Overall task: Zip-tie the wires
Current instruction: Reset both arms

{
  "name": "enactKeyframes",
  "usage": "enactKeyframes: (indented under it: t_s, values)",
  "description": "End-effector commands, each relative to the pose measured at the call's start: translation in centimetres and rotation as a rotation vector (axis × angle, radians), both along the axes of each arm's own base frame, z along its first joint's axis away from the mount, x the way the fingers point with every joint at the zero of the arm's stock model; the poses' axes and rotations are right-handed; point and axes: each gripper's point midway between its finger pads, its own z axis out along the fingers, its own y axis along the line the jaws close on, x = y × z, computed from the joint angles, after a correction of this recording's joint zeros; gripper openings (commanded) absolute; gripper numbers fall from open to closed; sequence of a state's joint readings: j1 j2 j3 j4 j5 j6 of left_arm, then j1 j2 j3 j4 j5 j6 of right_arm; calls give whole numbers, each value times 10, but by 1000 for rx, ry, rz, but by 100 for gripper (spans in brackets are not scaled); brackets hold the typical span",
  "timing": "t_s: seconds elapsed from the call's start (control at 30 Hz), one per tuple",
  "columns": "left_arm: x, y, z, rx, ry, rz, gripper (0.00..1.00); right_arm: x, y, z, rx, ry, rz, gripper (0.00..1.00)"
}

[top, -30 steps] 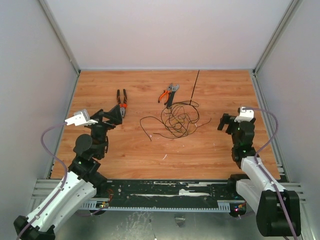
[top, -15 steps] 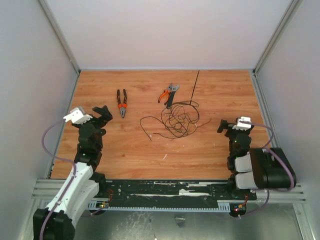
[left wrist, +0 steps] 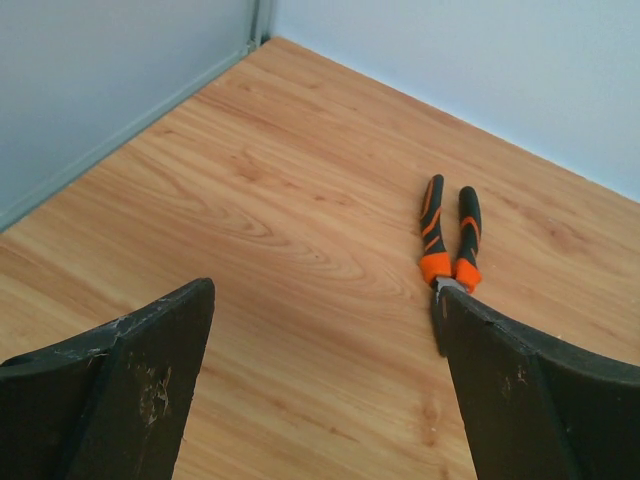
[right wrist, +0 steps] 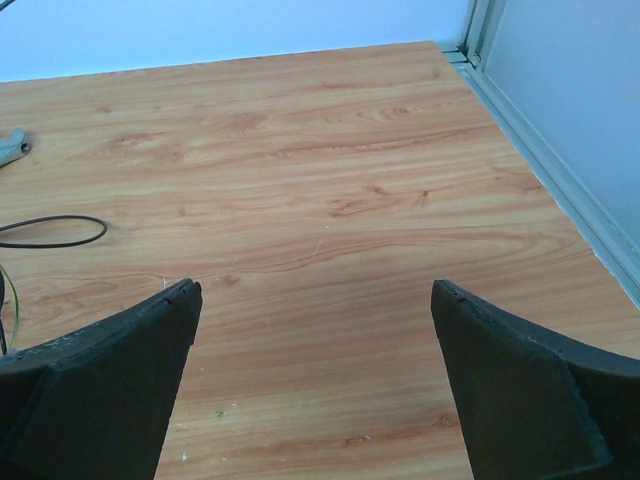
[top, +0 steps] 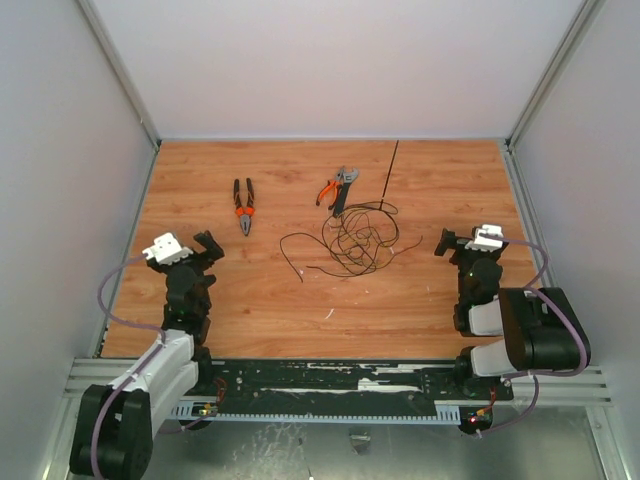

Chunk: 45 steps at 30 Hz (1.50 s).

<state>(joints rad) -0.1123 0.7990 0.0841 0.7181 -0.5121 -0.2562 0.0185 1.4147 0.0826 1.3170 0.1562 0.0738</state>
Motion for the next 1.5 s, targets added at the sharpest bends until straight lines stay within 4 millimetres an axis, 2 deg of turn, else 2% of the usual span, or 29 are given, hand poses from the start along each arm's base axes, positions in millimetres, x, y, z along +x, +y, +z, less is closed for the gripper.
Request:
enactKeyframes:
  t_s: [0.0, 0.13, 0.2, 0.3, 0.37, 0.43, 0.47, 0.5, 0.57, 0.63, 0.73, 0.77, 1.47]
  values:
    - [-8, 9, 17, 89, -108, 25, 98, 3, -3, 8, -15, -25, -10, 99]
    - [-1, -5, 4, 104, -101, -56, 98, 3, -3, 6, -14, -15, -9, 99]
    - [9, -12, -11, 117, -39, -97, 98, 3, -2, 7, -15, -22, -8, 99]
    - [15, -16, -16, 158, -19, -123, 98, 3, -3, 7, -15, -20, -10, 99]
    - [15, -15, -16, 169, -29, -118, 98, 3, -2, 7, -14, -21, -9, 99]
    - [11, -11, -25, 151, -21, -93, 98, 3, -3, 7, -14, -21, -9, 99]
    - [9, -12, -23, 154, -51, -100, 98, 3, -3, 7, -14, -21, -9, 99]
    - [10, -15, -28, 166, -40, -121, 98, 3, -3, 7, -14, -21, -9, 99]
    - [15, -15, -27, 177, -43, -115, 98, 3, -3, 7, -14, -21, -10, 99]
    - [26, -15, -40, 156, 41, -120, 98, 3, -2, 7, -15, -21, -8, 99]
    - [42, -15, -45, 164, 81, -124, 98, 3, -3, 7, -15, -22, -9, 99]
    - [42, -16, -48, 157, 99, -129, 98, 3, -3, 7, -14, -21, -9, 99]
    - [40, -14, -46, 161, 86, -121, 98, 3, -2, 7, -15, -21, -7, 99]
